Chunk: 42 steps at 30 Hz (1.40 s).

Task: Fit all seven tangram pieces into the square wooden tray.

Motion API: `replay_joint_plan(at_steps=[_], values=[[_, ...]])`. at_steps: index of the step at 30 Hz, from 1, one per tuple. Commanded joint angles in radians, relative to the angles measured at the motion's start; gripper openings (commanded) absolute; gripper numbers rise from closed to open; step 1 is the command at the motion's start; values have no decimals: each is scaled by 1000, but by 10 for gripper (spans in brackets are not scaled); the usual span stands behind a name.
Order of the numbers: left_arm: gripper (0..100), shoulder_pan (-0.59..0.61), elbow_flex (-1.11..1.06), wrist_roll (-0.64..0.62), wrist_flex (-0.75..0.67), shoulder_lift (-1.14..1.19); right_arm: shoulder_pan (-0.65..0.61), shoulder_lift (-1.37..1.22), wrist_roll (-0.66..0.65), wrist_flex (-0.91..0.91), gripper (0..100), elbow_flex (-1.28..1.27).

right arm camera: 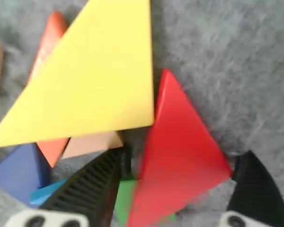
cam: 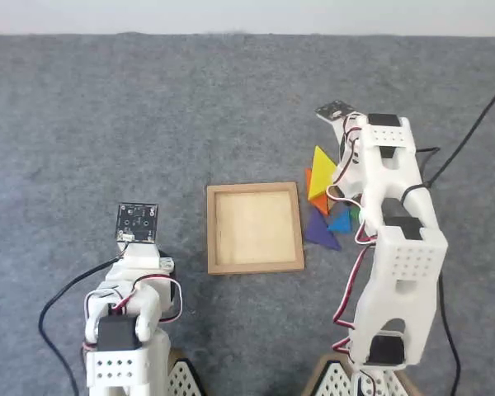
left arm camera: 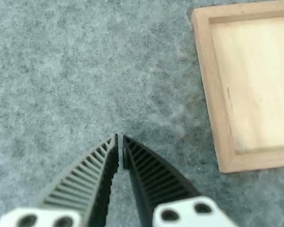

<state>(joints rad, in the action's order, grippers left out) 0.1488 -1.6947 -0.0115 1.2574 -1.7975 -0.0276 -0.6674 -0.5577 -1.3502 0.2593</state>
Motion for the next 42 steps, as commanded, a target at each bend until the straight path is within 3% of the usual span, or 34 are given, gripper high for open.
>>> replay_joint_plan(at_steps=[1,12,25,35,42], values=[[15,-8,12,3,-2,-11,45,-4,35,-1,303,34],[15,-8,12,3,-2,-11,64,102,101,-16,303,25],[15,-8,12,3,-2,-11,-53,446,141,-12,307,-206],[15,-8,12,3,-2,-11,59,257,74,151,307,-206],[15,-8,12,3,-2,-11,58,171,26,194,307,-199]])
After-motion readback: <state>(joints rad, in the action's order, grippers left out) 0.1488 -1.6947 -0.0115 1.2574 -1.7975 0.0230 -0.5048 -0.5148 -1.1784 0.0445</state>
